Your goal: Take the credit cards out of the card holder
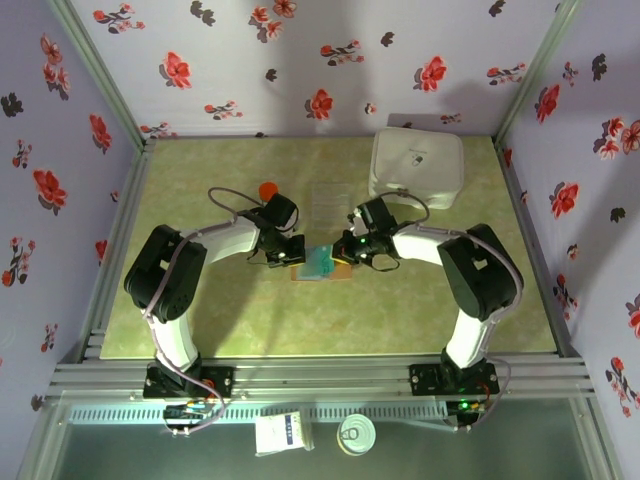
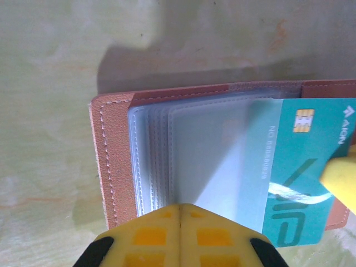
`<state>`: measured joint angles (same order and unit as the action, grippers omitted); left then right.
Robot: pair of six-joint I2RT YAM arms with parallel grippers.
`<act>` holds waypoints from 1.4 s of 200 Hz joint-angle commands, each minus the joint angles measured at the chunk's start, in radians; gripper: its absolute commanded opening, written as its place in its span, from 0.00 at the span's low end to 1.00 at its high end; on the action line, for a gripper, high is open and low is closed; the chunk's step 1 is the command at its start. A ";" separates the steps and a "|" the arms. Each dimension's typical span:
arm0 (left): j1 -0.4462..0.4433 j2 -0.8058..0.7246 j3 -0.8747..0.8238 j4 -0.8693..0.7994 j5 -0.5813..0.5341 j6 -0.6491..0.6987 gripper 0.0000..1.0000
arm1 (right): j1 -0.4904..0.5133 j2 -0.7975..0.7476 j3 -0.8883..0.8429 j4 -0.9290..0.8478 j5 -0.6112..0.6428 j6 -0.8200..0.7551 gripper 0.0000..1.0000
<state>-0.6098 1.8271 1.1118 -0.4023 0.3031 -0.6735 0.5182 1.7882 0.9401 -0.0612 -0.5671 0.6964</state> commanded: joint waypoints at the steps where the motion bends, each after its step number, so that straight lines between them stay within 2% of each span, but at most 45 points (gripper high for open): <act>1: 0.004 0.019 -0.022 -0.046 -0.041 0.013 0.00 | -0.007 -0.052 0.008 -0.141 0.063 -0.075 0.02; 35: 0.004 -0.015 -0.005 -0.044 -0.033 0.007 0.00 | -0.007 -0.126 0.091 -0.300 0.108 -0.211 0.01; 72: 0.004 -0.058 0.016 -0.049 -0.030 0.001 0.05 | -0.008 -0.139 0.238 -0.504 0.231 -0.498 0.00; 103: 0.010 -0.106 0.003 -0.055 -0.050 -0.003 0.08 | -0.007 -0.114 0.366 -0.598 0.318 -0.763 0.00; 156: 0.054 -0.205 -0.100 -0.057 -0.073 -0.006 0.09 | -0.006 0.071 0.708 -0.827 0.314 -1.296 0.00; 191: 0.090 -0.285 -0.180 -0.061 -0.082 -0.010 0.09 | -0.006 0.236 0.967 -0.993 0.368 -1.521 0.00; 249: 0.125 -0.337 -0.234 -0.078 -0.085 -0.007 0.09 | -0.009 0.531 1.351 -1.231 0.336 -1.646 0.00; 280: 0.130 -0.334 -0.233 -0.085 -0.087 -0.005 0.09 | -0.009 0.614 1.432 -1.238 0.340 -1.661 0.00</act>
<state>-0.4896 1.5112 0.8883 -0.4541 0.2321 -0.6743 0.5167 2.3539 2.3093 -1.2098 -0.2207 -0.9024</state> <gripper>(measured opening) 0.089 0.062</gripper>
